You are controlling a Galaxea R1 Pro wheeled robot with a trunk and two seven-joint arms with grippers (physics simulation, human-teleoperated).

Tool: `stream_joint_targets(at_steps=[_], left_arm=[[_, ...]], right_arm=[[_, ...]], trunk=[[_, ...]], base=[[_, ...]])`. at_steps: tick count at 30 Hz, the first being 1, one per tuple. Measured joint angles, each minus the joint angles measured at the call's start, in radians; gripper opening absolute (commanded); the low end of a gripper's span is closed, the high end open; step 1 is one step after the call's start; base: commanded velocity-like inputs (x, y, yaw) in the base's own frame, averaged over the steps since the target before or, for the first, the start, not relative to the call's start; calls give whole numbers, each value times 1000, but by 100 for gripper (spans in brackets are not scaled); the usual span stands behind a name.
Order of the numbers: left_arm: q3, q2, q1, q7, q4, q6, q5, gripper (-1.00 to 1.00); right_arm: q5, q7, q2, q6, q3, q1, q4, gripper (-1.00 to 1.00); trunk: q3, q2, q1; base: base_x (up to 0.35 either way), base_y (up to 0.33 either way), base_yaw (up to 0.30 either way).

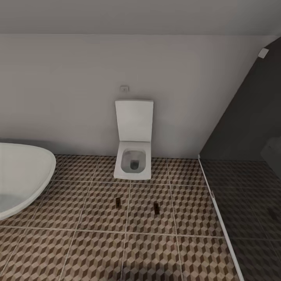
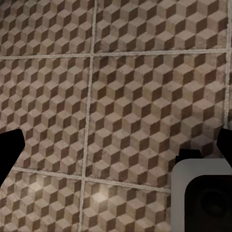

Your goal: Take the four mousetraps from the cabinet in the bathroom and place them on the bathroom floor. Make sure all four end up on the same floor surface, and ensure that at least two of them are either under or directly next to the same bathroom sink.

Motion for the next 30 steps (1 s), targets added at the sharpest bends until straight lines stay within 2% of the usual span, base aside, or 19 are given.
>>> stream_joint_targets(at_steps=[30], left_arm=[[0,0,0,0,0,0,0,100]], right_arm=[[0,0,0,0,0,0,0,100]], trunk=[[0,0,0]], base=[[0,0,0]])
